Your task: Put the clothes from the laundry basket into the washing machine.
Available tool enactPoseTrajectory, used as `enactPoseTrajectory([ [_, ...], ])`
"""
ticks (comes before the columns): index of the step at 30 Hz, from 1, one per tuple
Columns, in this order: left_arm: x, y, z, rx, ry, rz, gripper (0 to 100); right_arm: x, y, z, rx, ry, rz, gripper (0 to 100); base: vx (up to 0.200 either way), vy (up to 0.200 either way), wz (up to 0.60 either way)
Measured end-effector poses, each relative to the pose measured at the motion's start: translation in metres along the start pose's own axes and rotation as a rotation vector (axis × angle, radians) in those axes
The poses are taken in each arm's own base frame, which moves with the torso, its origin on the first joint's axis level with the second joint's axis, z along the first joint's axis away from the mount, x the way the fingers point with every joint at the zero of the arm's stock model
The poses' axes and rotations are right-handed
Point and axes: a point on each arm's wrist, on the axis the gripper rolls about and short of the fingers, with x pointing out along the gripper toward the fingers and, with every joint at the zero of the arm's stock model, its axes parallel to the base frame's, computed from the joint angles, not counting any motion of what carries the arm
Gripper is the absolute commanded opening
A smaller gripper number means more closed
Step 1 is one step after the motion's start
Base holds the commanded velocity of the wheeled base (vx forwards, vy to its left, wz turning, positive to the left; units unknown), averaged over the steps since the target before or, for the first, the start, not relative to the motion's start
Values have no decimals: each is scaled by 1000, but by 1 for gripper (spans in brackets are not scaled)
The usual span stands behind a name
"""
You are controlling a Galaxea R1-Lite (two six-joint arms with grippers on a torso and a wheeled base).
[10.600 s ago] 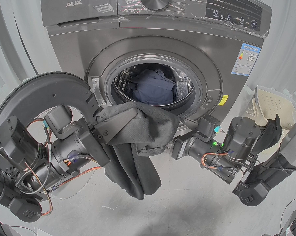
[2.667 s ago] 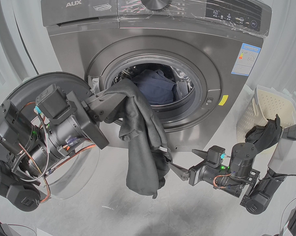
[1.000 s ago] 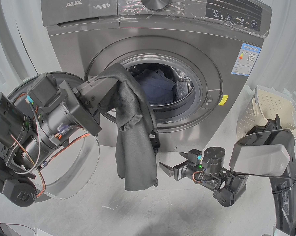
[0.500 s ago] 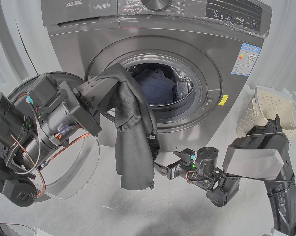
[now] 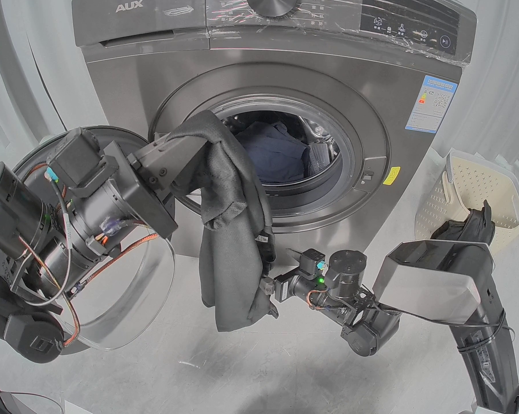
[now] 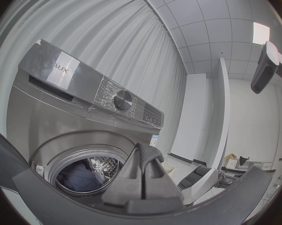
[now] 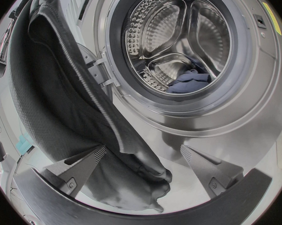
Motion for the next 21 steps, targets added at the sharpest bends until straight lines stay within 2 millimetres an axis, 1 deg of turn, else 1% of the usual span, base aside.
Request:
enactPoseTrajectory([
  [7,0,0,0,-3,-1,0,0,5,10,-4,-13,-12,53,100,0,0,0],
  [8,0,0,0,-3,-2,0,0,5,11,-4,-15,-14,58,0,0,0,0],
  [14,0,0,0,-9,-1,1,0,4,13,-2,-17,-22,62,0,0,0,0],
  [21,0,1,0,-15,0,4,0,-12,6,12,-17,-16,43,0,0,0,0],
])
